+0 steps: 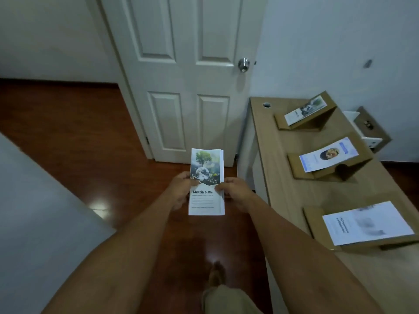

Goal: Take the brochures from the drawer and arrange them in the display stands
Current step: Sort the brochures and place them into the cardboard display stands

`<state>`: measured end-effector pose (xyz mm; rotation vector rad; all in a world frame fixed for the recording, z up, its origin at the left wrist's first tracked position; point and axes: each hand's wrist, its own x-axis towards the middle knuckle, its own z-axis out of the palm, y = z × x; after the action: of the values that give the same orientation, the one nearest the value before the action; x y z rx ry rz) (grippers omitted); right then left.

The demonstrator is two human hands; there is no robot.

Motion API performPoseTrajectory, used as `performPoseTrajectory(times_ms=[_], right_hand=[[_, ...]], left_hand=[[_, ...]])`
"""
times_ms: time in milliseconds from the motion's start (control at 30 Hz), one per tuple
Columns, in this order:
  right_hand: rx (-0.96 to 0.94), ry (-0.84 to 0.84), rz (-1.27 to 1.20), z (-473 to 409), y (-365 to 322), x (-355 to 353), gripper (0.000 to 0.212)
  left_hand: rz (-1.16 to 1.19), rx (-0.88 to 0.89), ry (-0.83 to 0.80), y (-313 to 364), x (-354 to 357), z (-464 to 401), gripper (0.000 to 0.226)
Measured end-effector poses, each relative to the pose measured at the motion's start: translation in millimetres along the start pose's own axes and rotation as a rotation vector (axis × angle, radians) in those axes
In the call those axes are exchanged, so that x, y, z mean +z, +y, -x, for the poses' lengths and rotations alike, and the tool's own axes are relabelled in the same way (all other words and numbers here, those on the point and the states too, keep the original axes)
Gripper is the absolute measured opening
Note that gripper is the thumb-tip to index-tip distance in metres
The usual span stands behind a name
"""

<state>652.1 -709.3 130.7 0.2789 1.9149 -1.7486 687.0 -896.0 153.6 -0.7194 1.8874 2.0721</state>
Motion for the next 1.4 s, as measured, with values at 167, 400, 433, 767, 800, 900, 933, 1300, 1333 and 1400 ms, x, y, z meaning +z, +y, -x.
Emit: performPoseTrajectory(times_ms=[167, 400, 433, 767, 800, 900, 933, 1300, 1333, 1400], right_hand=[[-0.006, 0.092, -0.068, -53, -24, -30, 0.013], [-0.013, 0.161, -0.138, -143, -94, -88, 0.017], [-0.015, 0.172, -0.146, -157, -106, -97, 0.017], [-0.027, 0.266, -0.191, -260, -185, -169, 0.013], [-0.028, 0.276, -0.196, -272, -189, -174, 0.013], [-0.019, 0.328, -0.235, -305, -199, -191, 0.013], [-0.018, 0.354, -0.252, -318, -203, -198, 0.014], [0.047, 0.672, -0.447, -404, -249, -251, 0.029], [0.047, 0.700, -0.463, -407, -252, -253, 0.030], [0.047, 0.748, -0.497, -414, -254, -257, 0.029]], left_hand=[[-0.061, 0.010, -0.089, 31, 30, -74, 0.027], [-0.125, 0.019, -0.181, 110, 88, -190, 0.023], [-0.123, 0.026, -0.186, 121, 97, -208, 0.025], [-0.182, -0.015, -0.268, 207, 169, -333, 0.025], [-0.206, -0.009, -0.282, 215, 175, -346, 0.024], [-0.255, -0.011, -0.338, 234, 195, -389, 0.023], [-0.275, -0.021, -0.369, 243, 204, -404, 0.023], [-0.434, -0.083, -0.669, 313, 290, -535, 0.025], [-0.445, -0.092, -0.692, 316, 296, -542, 0.029], [-0.471, -0.108, -0.742, 322, 307, -554, 0.033]])
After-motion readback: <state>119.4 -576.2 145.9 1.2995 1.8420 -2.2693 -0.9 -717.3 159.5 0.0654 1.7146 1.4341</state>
